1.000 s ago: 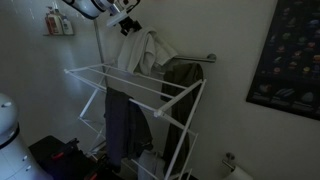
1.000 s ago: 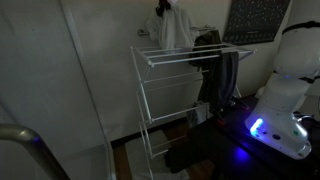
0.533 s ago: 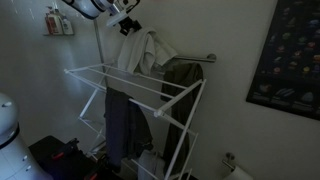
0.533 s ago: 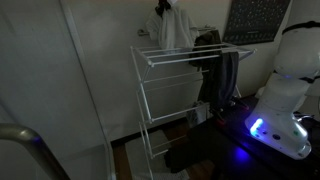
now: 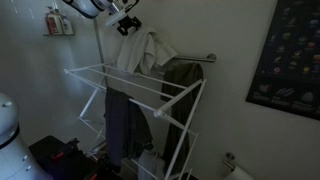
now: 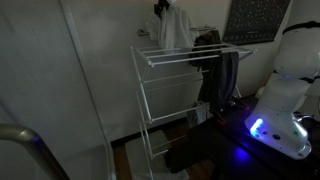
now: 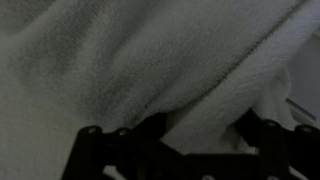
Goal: Move the white towel to the silver hanger then move the black cloth to the second position from you
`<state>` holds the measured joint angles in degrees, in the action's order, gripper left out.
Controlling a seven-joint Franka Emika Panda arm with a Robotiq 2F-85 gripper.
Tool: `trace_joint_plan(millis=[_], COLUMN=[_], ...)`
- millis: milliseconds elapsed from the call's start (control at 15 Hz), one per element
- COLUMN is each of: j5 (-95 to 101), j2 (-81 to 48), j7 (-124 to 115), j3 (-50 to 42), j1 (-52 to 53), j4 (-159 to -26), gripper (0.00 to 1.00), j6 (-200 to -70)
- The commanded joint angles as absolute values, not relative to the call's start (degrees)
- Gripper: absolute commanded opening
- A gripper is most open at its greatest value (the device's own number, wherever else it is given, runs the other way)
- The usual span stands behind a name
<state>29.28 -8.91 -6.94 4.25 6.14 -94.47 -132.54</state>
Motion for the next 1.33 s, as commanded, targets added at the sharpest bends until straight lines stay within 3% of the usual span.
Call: trace_joint_plan(millis=[0,1267], j5=[30.91,26.72], j2=[-5.70,21.00], j7=[-9.53,-15.44], j3=[3.66,12.74], j1=[7.59,9.23], j4=[-96.55,-108.33], gripper=[1.00,1.00], j6=[-130.77,-99.74])
